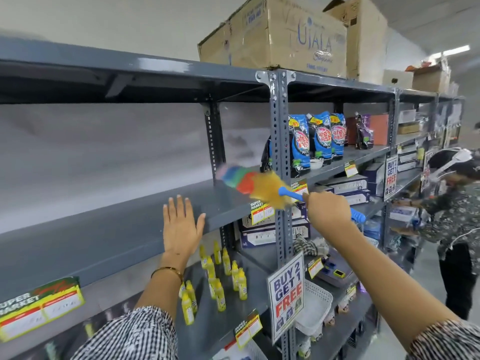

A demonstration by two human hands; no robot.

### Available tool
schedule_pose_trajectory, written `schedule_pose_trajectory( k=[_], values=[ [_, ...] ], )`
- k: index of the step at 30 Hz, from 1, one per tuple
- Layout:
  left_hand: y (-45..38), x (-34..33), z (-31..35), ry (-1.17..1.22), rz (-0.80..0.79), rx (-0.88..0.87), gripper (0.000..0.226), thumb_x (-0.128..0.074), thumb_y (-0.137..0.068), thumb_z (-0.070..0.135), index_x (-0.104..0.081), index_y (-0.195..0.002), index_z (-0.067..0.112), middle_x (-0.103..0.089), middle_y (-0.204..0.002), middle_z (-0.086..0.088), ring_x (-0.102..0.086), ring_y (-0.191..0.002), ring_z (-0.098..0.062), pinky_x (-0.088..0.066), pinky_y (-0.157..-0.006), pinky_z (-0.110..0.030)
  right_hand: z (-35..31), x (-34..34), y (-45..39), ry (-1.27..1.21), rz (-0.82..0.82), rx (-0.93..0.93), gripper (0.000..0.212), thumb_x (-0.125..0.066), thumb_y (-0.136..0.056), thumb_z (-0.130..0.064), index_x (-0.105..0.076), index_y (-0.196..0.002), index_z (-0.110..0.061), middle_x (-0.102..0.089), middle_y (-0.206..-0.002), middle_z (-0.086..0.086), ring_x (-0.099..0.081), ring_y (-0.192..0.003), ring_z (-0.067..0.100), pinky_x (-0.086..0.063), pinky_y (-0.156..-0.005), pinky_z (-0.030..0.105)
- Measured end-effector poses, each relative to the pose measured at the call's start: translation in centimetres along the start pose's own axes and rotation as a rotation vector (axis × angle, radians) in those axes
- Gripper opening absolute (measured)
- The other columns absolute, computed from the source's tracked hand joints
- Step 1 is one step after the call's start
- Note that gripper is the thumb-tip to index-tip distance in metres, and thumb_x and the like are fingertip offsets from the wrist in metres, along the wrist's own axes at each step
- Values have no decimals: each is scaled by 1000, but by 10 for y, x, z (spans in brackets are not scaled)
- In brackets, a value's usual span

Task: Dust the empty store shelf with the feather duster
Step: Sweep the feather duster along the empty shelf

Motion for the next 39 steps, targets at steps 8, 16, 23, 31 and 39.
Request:
schedule_pose_trajectory(
  k=[8,16,23,31,39],
  values=[
    [-1,-13,-2,-43,-12,-38,67,-26,-99,46,-43,-130,-11,-42,-137,-32,-31,-131,-46,-16,-109,-57,-3,22,-3,-195,88,55,32,-39,-102,-31,-58,-127,-25,-44,-65,1,-47,-61,24,-35,-57,30],
    [1,-6,-1,-27,3,-44,63,-27,-98,44,-32,-140,-4,-28,-148,-26,-14,-139,-41,-3,-113,-50,-12,16,9,-73,-73,-55,14,-45,-95,-4,-58,-95,-7,-62,-79,3,-47,-57,20,-34,-55,27],
    [13,21,-31,-21,77,-1,54,-46,-96,33,-47,-127,-11,-43,-136,-33,-28,-132,-48,-11,-111,-55,-74,45,28,-9,-79,182,22,-45,-93,-5,-58,-111,-9,-62,-97,9,-62,-84,26,-39,-63,29],
    [32,41,-64,-13,96,97,65,-29,-93,41,-47,-124,-14,-48,-128,-37,-37,-125,-51,-18,-107,-59,-157,76,66,-66,25,470,24,-46,-93,-8,-61,-112,-9,-58,-80,6,-48,-70,24,-37,-61,32],
    [48,62,-100,-8,218,129,65,-28,-93,42,-44,-126,-12,-45,-132,-35,-34,-127,-50,-17,-109,-58,-82,66,21,-420,36,180,30,-45,-97,-29,-65,-118,-21,-65,-85,7,-63,-76,27,-55,-71,38]
  ],
)
Point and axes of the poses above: each hand's wrist, its own y-axis away from the middle knuckle, its own x-axis out of the back of the hand, z = x × y, the point moved 5 cm from there along -y, towards the middle knuckle
